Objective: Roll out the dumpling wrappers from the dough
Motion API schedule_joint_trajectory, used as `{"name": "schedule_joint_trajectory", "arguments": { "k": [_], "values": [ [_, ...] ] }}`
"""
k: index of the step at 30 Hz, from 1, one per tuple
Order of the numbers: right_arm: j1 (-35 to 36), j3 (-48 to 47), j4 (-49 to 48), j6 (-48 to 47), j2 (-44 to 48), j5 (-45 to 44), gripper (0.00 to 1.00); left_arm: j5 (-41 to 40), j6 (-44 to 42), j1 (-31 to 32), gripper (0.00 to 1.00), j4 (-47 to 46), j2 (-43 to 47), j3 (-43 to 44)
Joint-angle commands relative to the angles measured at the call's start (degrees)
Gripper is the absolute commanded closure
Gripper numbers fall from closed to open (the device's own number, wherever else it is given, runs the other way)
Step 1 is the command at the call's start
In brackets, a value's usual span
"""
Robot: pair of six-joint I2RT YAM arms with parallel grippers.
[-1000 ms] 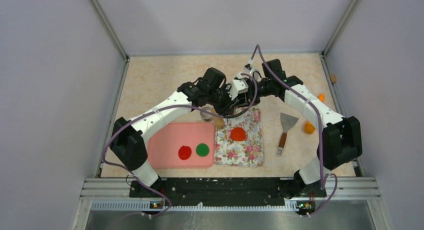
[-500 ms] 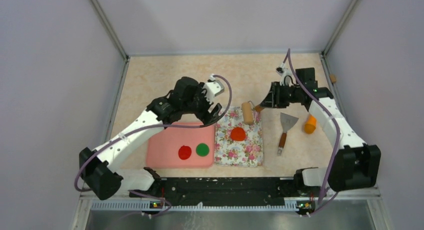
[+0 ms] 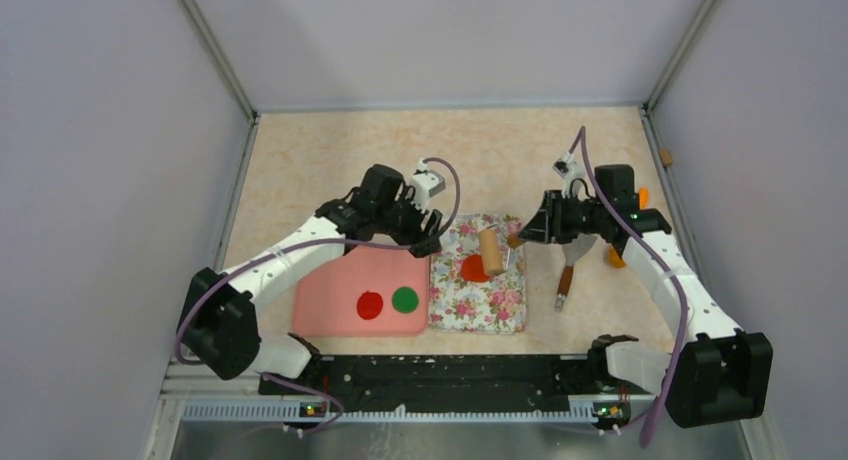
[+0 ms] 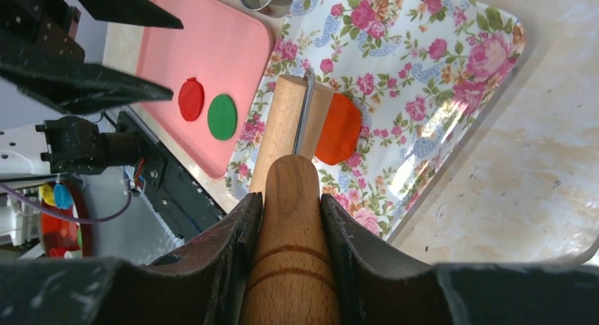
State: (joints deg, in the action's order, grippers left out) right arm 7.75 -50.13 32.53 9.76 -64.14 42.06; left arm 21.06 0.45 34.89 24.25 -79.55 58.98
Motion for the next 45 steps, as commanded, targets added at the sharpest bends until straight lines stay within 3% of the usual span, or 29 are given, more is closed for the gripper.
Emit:
{"name": "schedule_joint_trajectory", "arguments": {
  "k": [1,6,12,18,22,26,31,37,45],
  "values": [
    [0.2,1.4,-3.4,5.1,0.4,1.1,1.0,9.0,-6.9,3.4,0.32,-12.3,1.6,-2.1],
    [0.3,5.3,-9.6,7.2,-0.4,3.4,1.0,11.5,-16.0,8.5,0.32,-22.0,-0.1,-4.6],
    [2.0,9.1,-18.7,8.2,-1.7,5.6,1.0,10.2,-17.4,12.6,0.35,-27.4,-6.1,-1.9],
    [6.4,9.1,-18.6,5.3,-2.2,1.0,1.0,-2.2,-4.7,10.7,0.35,-25.8,-4.6,-3.9],
    [6.5,7.8,-15.1,4.0,-3.1,-3.3,1.0,-3.9,4.3,8.2,0.36,-16.6,-3.1,-4.8],
    [6.5,8.4,-13.8,3.6,-3.9,-5.5,1.0,-6.0,11.3,7.7,0.37,-16.7,-0.8,-10.3],
    [8.1,10.4,-14.5,3.2,-6.7,-8.1,1.0,-11.4,13.3,7.4,0.37,-16.6,-0.7,-13.8],
    [8.9,11.6,-10.7,2.6,-11.5,-17.8,1.0,-11.3,16.7,6.1,0.38,-19.4,-1.8,-16.7],
    [10.9,10.9,-10.9,3.1,-16.4,-21.6,1.0,-11.2,18.7,4.2,0.45,-23.2,-3.5,-20.0]
  ]
}}
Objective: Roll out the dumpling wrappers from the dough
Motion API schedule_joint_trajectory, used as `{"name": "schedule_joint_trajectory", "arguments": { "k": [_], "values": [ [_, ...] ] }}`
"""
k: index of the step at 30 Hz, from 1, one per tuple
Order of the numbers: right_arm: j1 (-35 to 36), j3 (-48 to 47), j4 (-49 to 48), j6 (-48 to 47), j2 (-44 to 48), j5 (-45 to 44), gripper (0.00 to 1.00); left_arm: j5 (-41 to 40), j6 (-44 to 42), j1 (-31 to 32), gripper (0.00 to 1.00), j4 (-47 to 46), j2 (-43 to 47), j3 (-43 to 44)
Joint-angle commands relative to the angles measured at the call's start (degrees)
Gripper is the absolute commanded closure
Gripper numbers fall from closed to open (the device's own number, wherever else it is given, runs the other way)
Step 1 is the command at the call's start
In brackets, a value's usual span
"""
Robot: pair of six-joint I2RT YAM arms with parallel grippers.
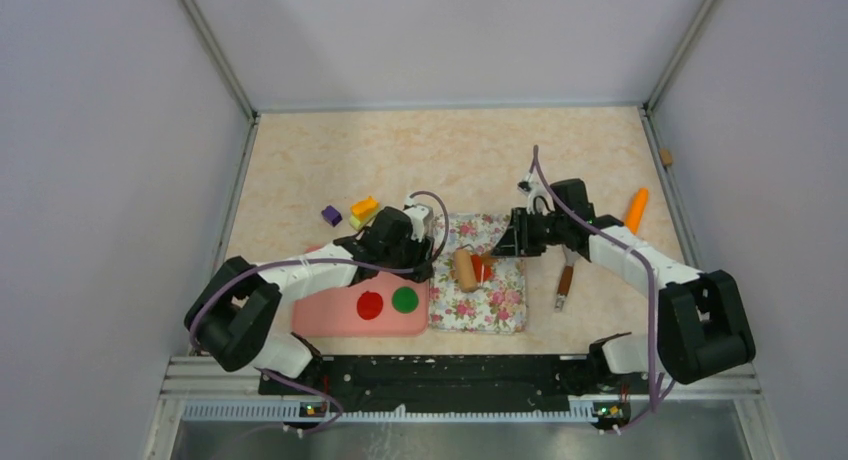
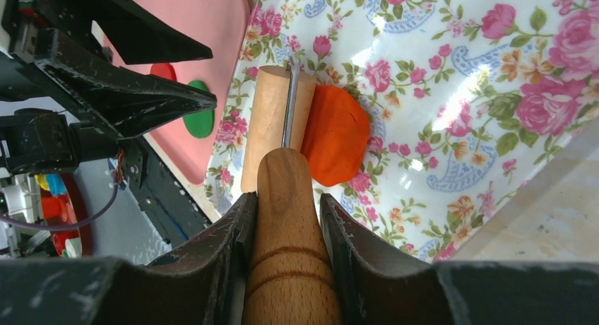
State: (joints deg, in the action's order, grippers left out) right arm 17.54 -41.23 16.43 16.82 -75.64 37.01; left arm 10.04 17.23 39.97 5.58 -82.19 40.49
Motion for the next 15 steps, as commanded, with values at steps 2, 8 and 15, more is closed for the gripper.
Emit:
{"name": "schedule_joint_trajectory", "arguments": {
  "k": [2,8,15],
  "values": [
    [2.0,2.0,4.6,-4.4,-5.7,-16.3,1.0,1.3,2.0,-1.2,0.46,-6.0,-1.4,-2.0],
    [2.3,2.2,-0.5,-2.2,-6.2,-8.8,1.0,5.4,2.2,-3.1,0.46,-10.3,-2.3,-3.1],
    [-0.5,-5.0,1.4,-0.1,-2.2,6.3,1.0,6.6,2.8,-3.6,0.48,-10.3,-5.8,-0.7]
  ]
}}
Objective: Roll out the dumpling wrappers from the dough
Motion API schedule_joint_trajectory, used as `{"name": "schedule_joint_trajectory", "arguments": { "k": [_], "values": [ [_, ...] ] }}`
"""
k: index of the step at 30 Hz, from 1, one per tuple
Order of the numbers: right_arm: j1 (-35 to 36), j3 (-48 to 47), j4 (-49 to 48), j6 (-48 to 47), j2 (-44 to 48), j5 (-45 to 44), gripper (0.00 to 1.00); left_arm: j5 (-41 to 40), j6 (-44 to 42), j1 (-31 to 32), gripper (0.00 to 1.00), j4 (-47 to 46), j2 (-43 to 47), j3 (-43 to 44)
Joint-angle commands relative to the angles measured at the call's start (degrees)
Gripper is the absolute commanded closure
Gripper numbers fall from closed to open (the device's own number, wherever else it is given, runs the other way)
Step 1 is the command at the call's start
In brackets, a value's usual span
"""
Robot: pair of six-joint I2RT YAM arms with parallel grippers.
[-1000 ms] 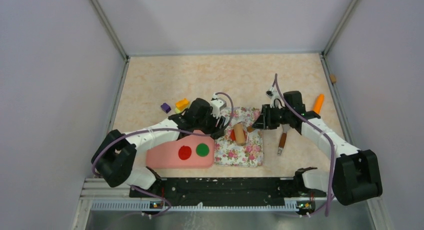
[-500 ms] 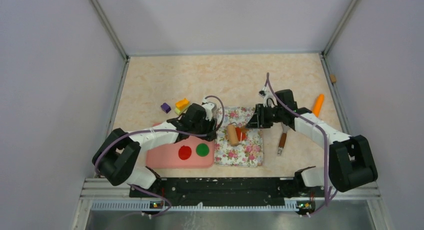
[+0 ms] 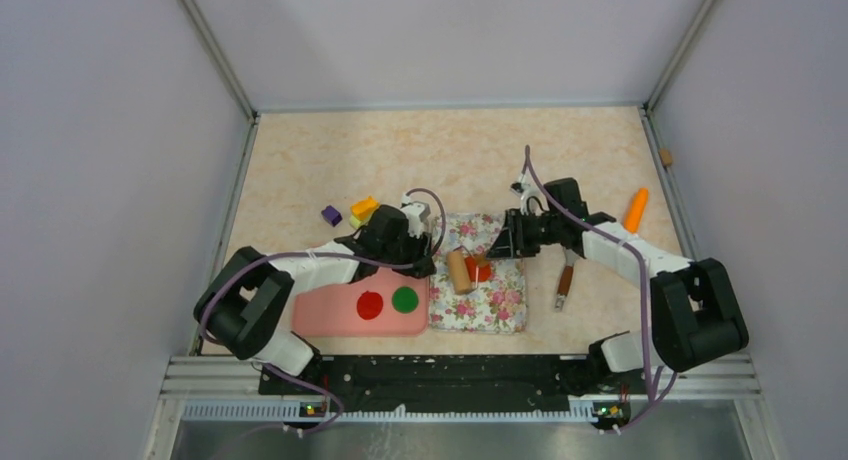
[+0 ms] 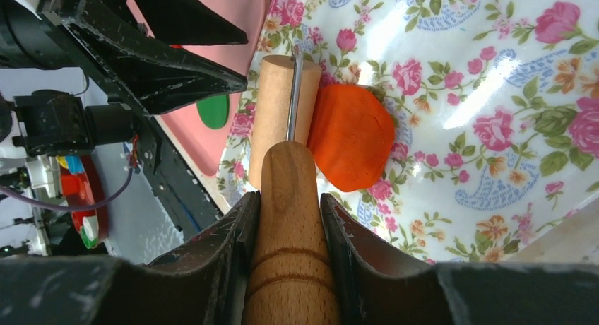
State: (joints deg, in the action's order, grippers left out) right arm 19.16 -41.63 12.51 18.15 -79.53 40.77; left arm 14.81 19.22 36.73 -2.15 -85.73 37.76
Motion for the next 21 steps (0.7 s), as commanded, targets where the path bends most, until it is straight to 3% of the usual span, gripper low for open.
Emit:
{"name": "schedule_joint_trajectory", "arguments": {
  "k": [1,8,21],
  "values": [
    [-3.1,-6.7,6.8,-1.2,2.3,4.0,1.0,2.0,0.9,-0.3,0.49,-2.3,-2.9,2.4],
    [-8.3,-13.9,15.3,-5.5,3.2,3.6,1.0,0.4,1.9,-0.7,0.55,-0.7,-6.0,4.7],
    [-5.1,-6.9,7.5,-3.5,0.2,2.3,1.0,-1.0,4.0,-1.4,0.63,0.4,-9.2,5.3]
  ]
}}
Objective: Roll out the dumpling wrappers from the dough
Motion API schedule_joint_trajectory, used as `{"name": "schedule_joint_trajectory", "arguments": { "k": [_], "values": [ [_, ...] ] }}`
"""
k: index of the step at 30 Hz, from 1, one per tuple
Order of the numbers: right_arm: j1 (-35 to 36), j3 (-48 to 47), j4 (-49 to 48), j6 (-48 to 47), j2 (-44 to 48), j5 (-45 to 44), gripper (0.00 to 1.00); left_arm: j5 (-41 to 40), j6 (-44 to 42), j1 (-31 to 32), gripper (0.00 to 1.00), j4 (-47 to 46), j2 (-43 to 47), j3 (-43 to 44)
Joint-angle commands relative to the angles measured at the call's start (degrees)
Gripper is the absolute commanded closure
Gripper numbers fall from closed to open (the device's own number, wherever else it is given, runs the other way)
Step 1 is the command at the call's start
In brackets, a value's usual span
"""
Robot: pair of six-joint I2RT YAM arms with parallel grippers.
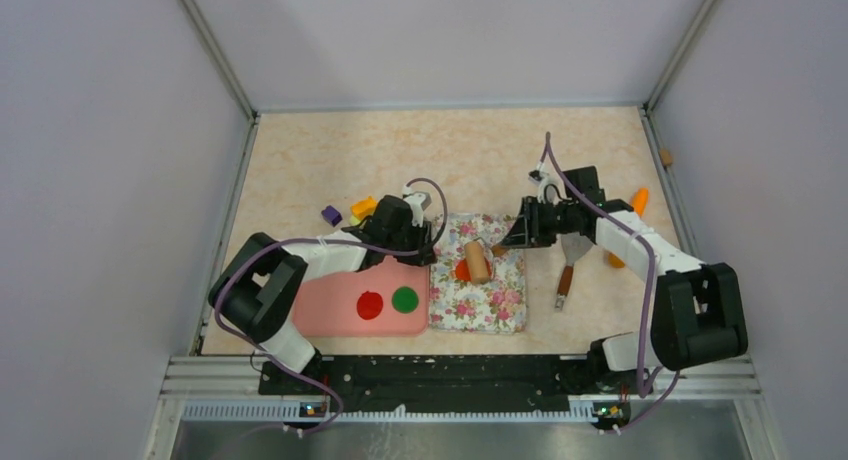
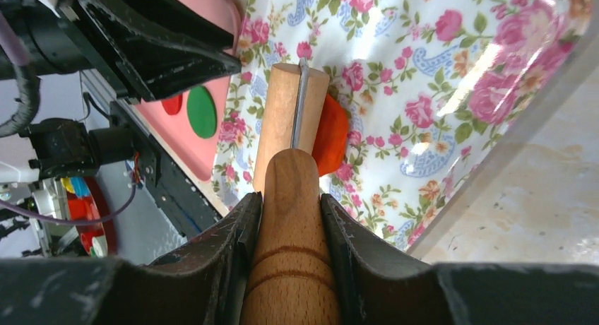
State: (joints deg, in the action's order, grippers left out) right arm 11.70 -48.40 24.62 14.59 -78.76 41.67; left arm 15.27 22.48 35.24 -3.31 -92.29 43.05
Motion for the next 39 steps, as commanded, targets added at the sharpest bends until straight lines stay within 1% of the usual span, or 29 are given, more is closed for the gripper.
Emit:
{"name": "schedule_joint_trajectory", "arguments": {
  "k": [1,4,7,8,9,13,16,20,23,26,28,30,32,34,36,39],
  "values": [
    [3.0,0.0,-5.0,0.1,-0.7,1.2,1.0,-1.5,0.8,0.2,0.63,1.6,-2.9,0.1],
    [5.6,0.3,-3.9,-1.5,-1.2,-3.1,1.0,-1.4,1.1,0.2,0.67,1.6,-3.9,0.2],
    [7.1,1.2,-0.7,-3.2,-1.2,-11.0,1.0,-1.3,1.2,0.1,0.76,1.5,-5.0,0.4],
    [7.2,1.7,0.3,-3.5,-1.2,-13.5,1.0,-1.6,1.3,0.1,0.82,1.5,-5.2,0.4],
    [7.2,2.1,1.2,-3.5,-1.1,-15.7,1.0,-1.6,1.4,0.1,0.85,1.5,-5.3,0.3],
    [7.9,4.8,2.7,-3.5,-1.1,-21.0,1.0,-2.0,1.7,0.1,0.93,1.6,-5.1,-0.3],
    [8.9,6.7,1.3,-2.0,-1.4,-22.3,1.0,-3.0,2.0,0.0,0.99,1.8,-4.8,-0.8],
    [11.8,8.0,-1.1,-1.6,-2.5,-21.1,1.0,-3.5,2.5,-0.1,1.0,1.9,-4.8,-1.2],
    [12.9,8.6,-3.6,-1.1,-3.5,-17.7,1.0,-3.6,2.8,-0.1,1.0,1.3,-4.9,-1.6],
    [13.0,7.6,-6.5,0.2,-3.5,-9.8,1.0,-3.8,3.0,-0.1,1.0,1.1,-4.8,-1.8],
    [12.9,4.8,-7.4,0.6,-3.0,-0.7,1.0,-3.9,2.9,-0.1,1.0,1.1,-4.8,-1.5],
    [12.7,-0.2,-5.2,-0.6,-1.7,7.0,1.0,-3.8,2.6,-0.2,1.0,1.4,-4.9,-1.1],
    [12.0,-5.5,-0.3,-2.8,-0.5,10.3,1.0,-3.7,2.3,-0.2,1.0,1.6,-5.1,-0.9],
    [10.6,-9.4,3.5,-4.6,0.3,10.7,1.0,-3.7,2.1,-0.2,1.0,1.7,-5.3,-0.8],
    [8.7,-11.1,6.6,-5.4,0.6,9.5,1.0,-3.8,2.0,-0.2,1.0,1.9,-5.3,-0.6],
    [7.1,-10.9,9.7,-8.4,0.8,2.3,1.0,-3.8,2.1,-0.2,1.0,1.9,-5.4,-0.4]
  ]
}}
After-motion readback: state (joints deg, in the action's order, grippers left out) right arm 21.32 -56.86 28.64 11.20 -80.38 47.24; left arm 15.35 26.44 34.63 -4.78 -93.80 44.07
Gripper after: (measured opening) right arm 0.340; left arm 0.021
